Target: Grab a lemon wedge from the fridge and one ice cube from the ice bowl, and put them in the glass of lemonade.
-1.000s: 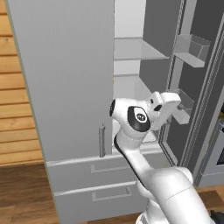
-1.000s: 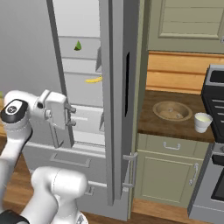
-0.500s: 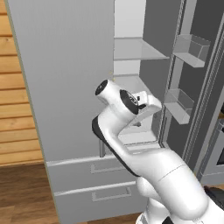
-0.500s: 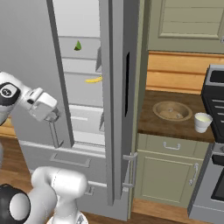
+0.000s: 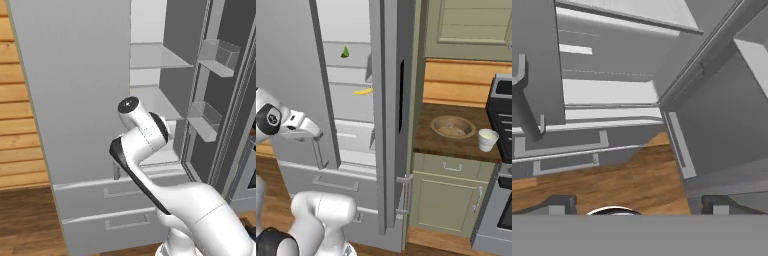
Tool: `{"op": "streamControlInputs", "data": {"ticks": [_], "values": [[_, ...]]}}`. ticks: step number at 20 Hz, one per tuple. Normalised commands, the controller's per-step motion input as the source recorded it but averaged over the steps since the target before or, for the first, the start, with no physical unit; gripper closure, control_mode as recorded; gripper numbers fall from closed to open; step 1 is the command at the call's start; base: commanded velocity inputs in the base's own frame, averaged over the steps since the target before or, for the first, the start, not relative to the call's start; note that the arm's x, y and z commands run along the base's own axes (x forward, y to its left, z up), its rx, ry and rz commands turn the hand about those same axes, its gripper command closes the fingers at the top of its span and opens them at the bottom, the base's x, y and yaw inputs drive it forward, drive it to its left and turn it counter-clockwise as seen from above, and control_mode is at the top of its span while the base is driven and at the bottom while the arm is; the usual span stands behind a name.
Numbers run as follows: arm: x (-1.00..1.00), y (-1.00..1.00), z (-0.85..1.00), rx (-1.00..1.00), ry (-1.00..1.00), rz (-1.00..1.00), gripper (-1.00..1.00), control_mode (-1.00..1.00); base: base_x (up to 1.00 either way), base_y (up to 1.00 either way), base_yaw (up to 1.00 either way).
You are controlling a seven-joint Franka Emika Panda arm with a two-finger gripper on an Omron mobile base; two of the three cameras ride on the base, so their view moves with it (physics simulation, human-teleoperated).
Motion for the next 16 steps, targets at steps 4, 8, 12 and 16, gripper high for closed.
{"op": "streamControlInputs", "data": {"ticks": [4, 8, 12, 16], "values": [[0.06, 0.00, 0.09, 0.24, -0.01, 0.04, -1.00, -1.00, 0.00, 0.00, 0.00], [0.27, 0.01, 0.02, 0.08, -0.01, 0.00, -1.00, -1.00, 0.00, 0.00, 0.00], [0.46, 0.13, -0.39, 0.13, -0.02, 0.05, -1.00, -1.00, 0.00, 0.00, 0.00], [0.67, 0.21, -0.13, 0.01, 0.06, 0.02, -1.00, -1.00, 0.00, 0.00, 0.00]]}}
